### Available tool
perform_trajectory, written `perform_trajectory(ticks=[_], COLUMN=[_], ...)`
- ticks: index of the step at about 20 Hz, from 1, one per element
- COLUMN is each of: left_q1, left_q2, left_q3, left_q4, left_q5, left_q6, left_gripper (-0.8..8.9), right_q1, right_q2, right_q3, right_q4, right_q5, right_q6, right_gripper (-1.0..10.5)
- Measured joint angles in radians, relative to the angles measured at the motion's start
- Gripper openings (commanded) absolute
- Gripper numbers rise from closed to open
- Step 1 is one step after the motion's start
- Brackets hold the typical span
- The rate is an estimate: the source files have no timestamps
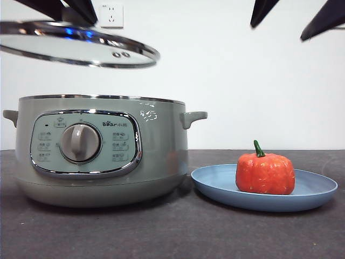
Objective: Take the pumpkin out from the steamer,put the pumpkin in the blue plate,close the lid
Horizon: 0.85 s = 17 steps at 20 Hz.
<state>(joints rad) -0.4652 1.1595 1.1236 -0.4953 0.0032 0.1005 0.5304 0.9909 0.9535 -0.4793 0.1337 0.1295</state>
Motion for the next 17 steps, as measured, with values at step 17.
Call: perform_trajectory(ticks=[17], left_q1=[-0.016], left_q2=[0.208], left_q3=[0.000], left_q4=[0.062], left_q5=[0.068], left_q6=[-0.018], left_gripper=[-0.13], right_q1=[0.000], right_q2=[-0.081], right_q3=[0.000], right_q4=[-0.021], right_q5=[0.005], right_q6=[0.005], right_gripper=[4.7])
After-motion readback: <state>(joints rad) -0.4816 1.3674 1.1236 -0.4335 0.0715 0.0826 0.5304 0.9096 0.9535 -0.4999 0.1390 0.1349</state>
